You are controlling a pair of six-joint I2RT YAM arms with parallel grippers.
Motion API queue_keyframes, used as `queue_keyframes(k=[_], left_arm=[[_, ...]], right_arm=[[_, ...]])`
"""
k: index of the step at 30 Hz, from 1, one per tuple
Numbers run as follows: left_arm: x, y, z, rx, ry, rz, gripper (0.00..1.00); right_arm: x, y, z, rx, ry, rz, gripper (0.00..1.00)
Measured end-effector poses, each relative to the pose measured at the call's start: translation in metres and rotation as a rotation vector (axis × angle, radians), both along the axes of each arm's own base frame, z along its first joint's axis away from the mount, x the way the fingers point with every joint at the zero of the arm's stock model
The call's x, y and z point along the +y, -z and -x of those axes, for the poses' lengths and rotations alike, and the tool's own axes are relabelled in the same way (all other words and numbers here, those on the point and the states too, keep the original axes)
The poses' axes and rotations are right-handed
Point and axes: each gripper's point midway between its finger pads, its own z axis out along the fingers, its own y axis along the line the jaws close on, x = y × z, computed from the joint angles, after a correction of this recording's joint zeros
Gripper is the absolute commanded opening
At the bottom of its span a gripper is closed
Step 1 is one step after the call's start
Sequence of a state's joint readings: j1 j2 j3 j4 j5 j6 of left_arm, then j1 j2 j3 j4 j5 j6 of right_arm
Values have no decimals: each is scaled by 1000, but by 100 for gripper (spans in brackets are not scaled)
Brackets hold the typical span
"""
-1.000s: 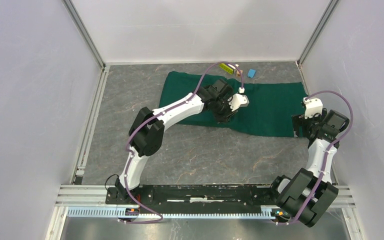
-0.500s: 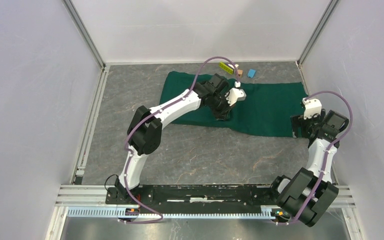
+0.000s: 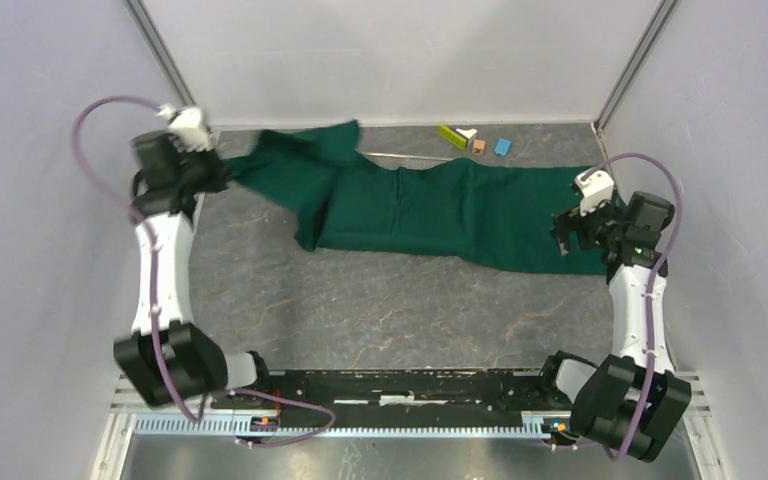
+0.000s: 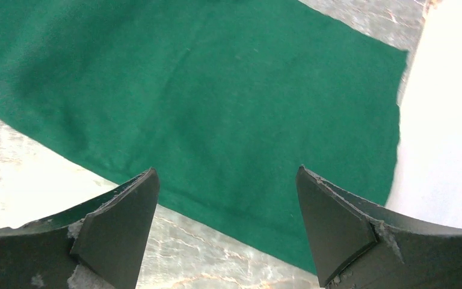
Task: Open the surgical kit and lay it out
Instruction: Open the surgical kit at the center of the board.
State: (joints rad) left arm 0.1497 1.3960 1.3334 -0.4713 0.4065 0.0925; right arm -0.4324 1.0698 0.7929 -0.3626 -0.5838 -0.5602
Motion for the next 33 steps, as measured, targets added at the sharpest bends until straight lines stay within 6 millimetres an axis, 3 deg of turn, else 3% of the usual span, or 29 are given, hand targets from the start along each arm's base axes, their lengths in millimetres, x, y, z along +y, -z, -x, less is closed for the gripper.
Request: queue_keyframes(k=[1, 2, 4, 6, 9, 12, 15, 18, 21, 25, 29, 33], left_arm=[[33, -6, 12, -24, -92, -13, 53], [63, -9, 27, -42, -182, -33, 70], [102, 0, 53, -44, -306, -68, 84], [126, 22, 71, -6, -386, -82, 97], [154, 73, 93, 113, -484, -80, 100], [156, 105, 103, 196, -497, -47, 100], [141, 100, 94, 164, -425, -7, 100], [110, 80, 70, 97, -298, 1, 100], [54, 58, 35, 23, -112, -8, 100], [-24, 43, -13, -23, 79, 39, 94], [-72, 55, -70, 21, 145, 125, 89], [-104, 90, -117, 108, 152, 192, 86]], right_arm=[[7, -1, -2, -2, -18, -3, 92], [16, -1, -4, -2, -40, -7, 92], [26, -1, -5, -1, -65, -6, 92], [34, -1, -8, -3, -83, -4, 92], [35, 1, -10, 1, -85, 3, 93], [35, 6, -12, 17, -83, 6, 93], [39, 12, -14, 36, -93, 11, 93], [52, 20, -20, 52, -132, 5, 93], [65, 26, -32, 75, -164, -18, 93], [86, 24, -68, 85, -200, -62, 91], [105, 17, -113, 77, -211, -126, 89], [126, 19, -161, 88, -214, -212, 88]])
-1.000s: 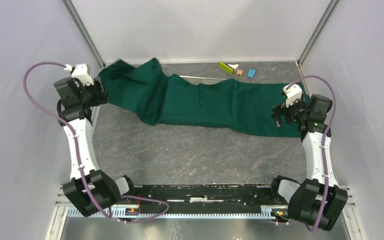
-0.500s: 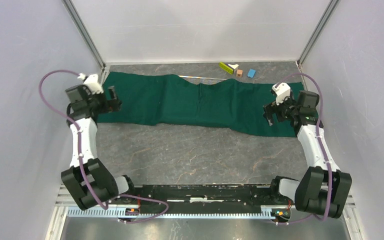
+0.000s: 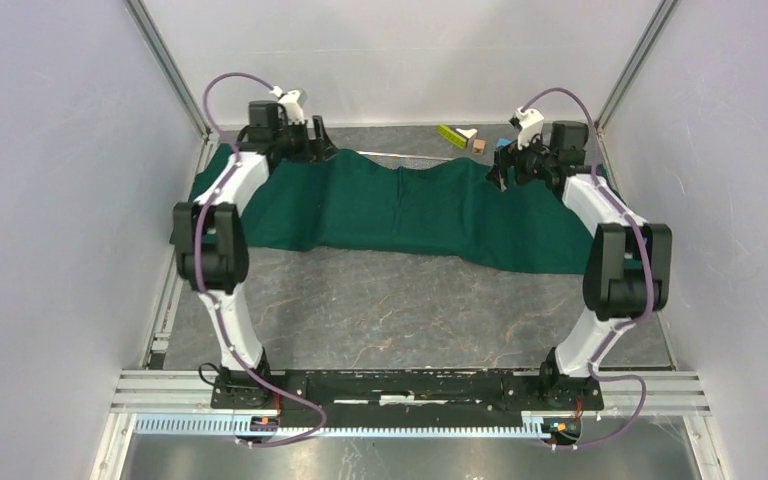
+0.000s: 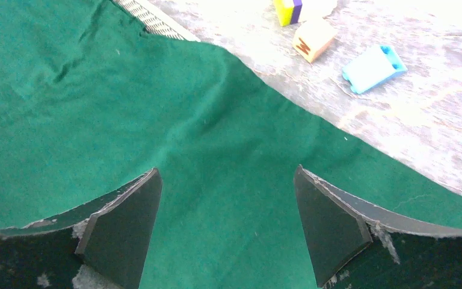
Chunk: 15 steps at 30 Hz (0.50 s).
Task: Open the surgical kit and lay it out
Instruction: Open the surgical kit at the center of the board.
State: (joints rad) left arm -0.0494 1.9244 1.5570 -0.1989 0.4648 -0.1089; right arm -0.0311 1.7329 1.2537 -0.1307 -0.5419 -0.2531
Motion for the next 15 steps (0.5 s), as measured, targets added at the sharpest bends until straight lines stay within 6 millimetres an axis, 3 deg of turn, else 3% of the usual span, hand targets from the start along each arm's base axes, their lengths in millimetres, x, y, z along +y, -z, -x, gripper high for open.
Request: queue_keyframes(k=[3, 7, 10, 15], left_arm=[[-21, 27, -22, 55, 8, 20, 82], [-48, 53, -39, 115, 20, 28, 74], [-57, 61, -43, 123, 12, 8, 68], [-55, 60, -46, 117, -11, -12, 65]], right_arm=[[11, 9, -17, 30, 1, -45, 87], [19, 22, -21, 77, 5, -85, 87], [19, 25, -21, 88, 8, -92, 87], [19, 27, -20, 90, 8, -90, 87]])
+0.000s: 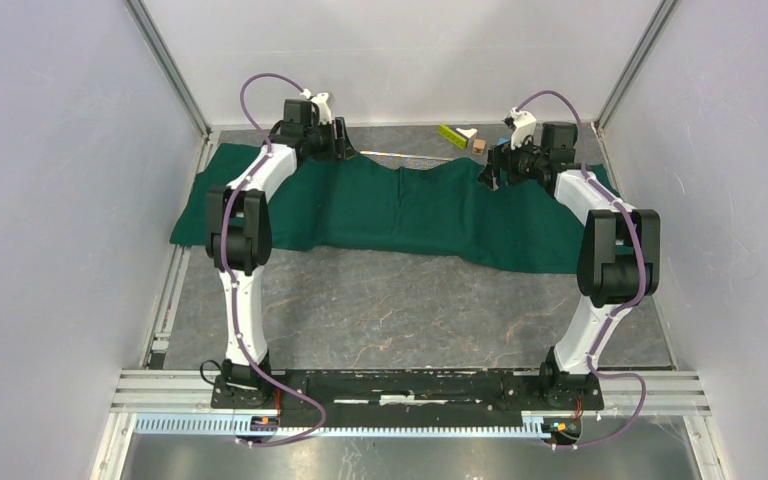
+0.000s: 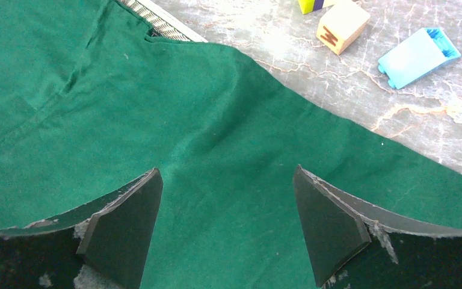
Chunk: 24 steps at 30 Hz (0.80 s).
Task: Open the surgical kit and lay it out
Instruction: Open the surgical kit at the center of the board.
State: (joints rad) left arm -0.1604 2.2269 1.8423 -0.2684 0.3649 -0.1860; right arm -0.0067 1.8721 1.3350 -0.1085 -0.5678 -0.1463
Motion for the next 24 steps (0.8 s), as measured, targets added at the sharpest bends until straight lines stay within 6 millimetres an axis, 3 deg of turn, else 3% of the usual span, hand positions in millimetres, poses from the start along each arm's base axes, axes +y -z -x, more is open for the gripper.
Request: queue_keyframes(k=[10, 19, 24], left_arm=[[5, 5, -1, -8, -10, -29, 70], [8, -2, -14, -41, -18, -55, 57], [8, 9, -17, -27, -11, -65, 55]], right_arm=[[0, 10, 8, 20, -8, 11, 87], [-1, 10, 9, 24, -10, 12, 87], [-1, 12, 10, 27, -14, 17, 86]])
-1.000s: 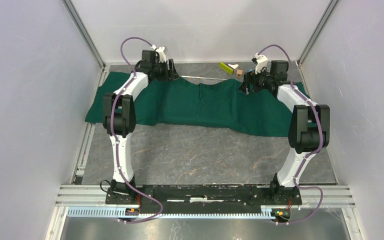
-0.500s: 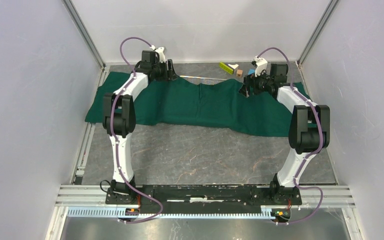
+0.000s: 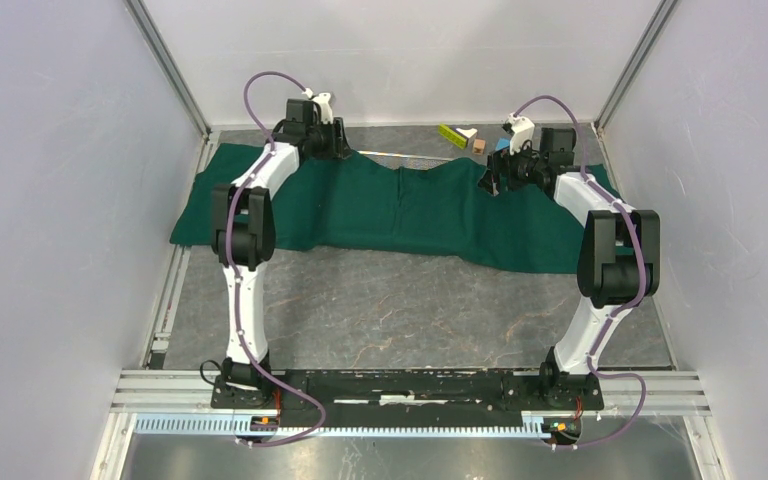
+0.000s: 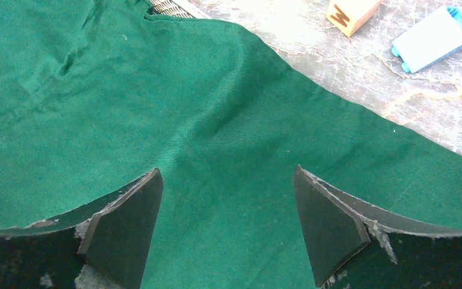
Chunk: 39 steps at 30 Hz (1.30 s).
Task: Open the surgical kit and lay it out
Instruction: Open the surgical kit at the center of the board.
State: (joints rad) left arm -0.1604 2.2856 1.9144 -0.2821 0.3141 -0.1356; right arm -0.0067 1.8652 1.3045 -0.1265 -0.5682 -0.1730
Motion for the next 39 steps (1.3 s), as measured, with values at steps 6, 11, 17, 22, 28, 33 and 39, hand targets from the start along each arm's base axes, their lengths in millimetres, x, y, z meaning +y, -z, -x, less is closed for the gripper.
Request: queue_keyframes(k=[6, 11, 17, 22, 28, 33, 39], left_arm=[[1, 17, 4, 41, 5, -12, 38], [1, 20, 5, 48, 9, -15, 25], [1, 20, 5, 47, 12, -14, 32], [-1, 18, 6, 46, 22, -7, 32], [0, 7, 7, 29, 30, -4, 22], [-2, -9, 9, 5, 48, 6, 6], [-11, -17, 13, -2, 86, 28, 2]], right_arm=[[0, 1, 1, 4, -3, 3, 86], [0, 2, 2, 7, -4, 5, 86], [0, 3, 3, 15, -4, 5, 86], [0, 4, 4, 20, -5, 6, 86], [0, 4, 5, 24, -7, 8, 86], [0, 6, 7, 33, -8, 10, 86], [-1, 7, 9, 42, -9, 11, 86]])
